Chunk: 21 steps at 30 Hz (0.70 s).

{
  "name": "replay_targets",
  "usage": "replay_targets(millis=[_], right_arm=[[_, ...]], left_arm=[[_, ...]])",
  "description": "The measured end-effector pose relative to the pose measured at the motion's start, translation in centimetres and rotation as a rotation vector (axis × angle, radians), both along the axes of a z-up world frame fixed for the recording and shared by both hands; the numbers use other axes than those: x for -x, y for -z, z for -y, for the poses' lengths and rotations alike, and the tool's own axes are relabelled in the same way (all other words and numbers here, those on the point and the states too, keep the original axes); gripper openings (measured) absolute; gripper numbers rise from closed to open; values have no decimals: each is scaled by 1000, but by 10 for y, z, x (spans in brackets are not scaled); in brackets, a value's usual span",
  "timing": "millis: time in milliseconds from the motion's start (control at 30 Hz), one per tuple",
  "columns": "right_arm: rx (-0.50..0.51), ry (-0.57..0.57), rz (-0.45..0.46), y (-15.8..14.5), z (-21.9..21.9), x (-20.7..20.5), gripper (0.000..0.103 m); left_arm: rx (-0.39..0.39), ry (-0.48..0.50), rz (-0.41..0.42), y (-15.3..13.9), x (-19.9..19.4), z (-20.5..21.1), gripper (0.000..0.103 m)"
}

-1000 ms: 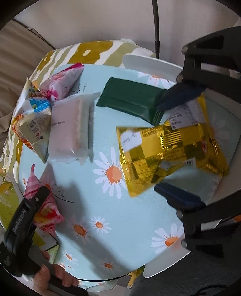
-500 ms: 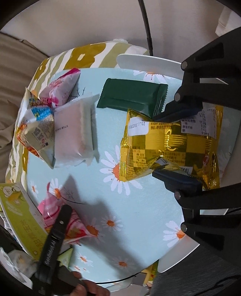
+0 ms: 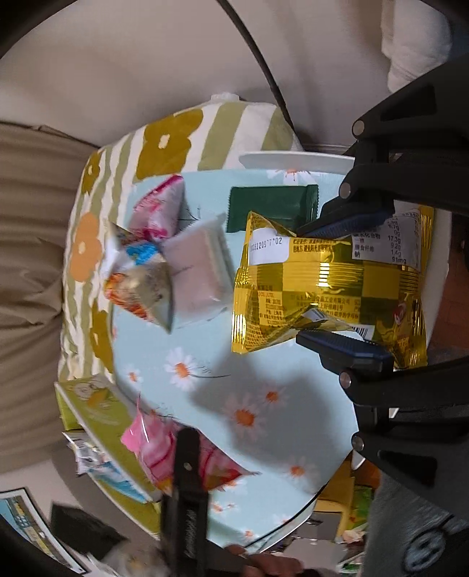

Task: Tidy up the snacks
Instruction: 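Carry both bags into the green box and open both tools to release them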

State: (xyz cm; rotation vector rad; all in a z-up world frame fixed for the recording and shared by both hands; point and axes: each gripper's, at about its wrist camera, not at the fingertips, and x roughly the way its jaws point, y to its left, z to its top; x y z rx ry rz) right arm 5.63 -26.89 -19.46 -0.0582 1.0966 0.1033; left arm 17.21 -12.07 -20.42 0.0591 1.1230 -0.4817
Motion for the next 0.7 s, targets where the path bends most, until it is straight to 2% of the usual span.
replay_targets(millis=[233, 433, 700], right_arm=[[-39, 9, 106, -54, -27, 6, 46], [-63, -32, 216, -100, -63, 2, 46], [-119, -65, 298, -142, -120, -28, 46]], left_arm=[[56, -50, 92, -59, 33, -33, 67], [93, -93, 182, -107, 53, -69, 67], [116, -169, 242, -139, 37, -127, 67]])
